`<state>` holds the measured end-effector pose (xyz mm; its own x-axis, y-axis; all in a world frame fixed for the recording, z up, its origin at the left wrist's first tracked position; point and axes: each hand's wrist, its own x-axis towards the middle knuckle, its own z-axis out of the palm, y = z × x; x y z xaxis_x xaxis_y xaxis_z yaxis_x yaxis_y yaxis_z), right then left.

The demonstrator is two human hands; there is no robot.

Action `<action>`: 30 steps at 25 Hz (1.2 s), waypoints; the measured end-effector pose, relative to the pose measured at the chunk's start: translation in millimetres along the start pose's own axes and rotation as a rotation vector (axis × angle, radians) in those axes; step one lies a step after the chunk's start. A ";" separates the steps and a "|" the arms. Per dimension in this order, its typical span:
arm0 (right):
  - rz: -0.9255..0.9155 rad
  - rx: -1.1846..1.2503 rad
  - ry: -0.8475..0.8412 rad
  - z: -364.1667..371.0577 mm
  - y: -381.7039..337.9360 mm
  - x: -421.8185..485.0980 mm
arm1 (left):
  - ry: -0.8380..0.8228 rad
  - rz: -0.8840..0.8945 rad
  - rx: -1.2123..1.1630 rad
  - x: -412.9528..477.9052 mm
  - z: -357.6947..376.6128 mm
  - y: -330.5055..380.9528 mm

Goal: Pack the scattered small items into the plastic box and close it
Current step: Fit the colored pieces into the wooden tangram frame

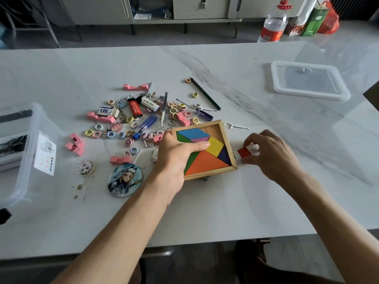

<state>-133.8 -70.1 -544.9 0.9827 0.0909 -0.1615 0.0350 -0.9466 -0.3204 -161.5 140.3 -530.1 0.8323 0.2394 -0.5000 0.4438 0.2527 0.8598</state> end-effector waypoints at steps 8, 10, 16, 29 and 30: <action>0.106 0.061 0.113 -0.6 0.8 2.0 | 0.004 0.011 -0.008 4.1 -3.2 -3.3; 0.085 0.173 0.325 -8.2 -6.2 -0.1 | 0.003 0.012 0.006 2.5 -2.0 -2.3; -0.142 0.816 0.335 -20.8 -52.9 -13.2 | -0.103 0.025 0.067 -1.9 4.0 -4.7; -0.058 0.617 0.281 -7.1 -47.8 -9.0 | -0.114 0.080 0.069 0.0 4.4 -7.5; -0.028 0.659 0.241 -6.0 -47.5 -7.7 | -0.112 0.085 0.068 -0.1 4.1 -7.5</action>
<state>-142.0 -27.7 -522.8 0.9987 -0.0306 0.0418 0.0179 -0.5531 -0.8329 -163.5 134.6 -536.1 0.8980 0.1502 -0.4136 0.3885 0.1707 0.9055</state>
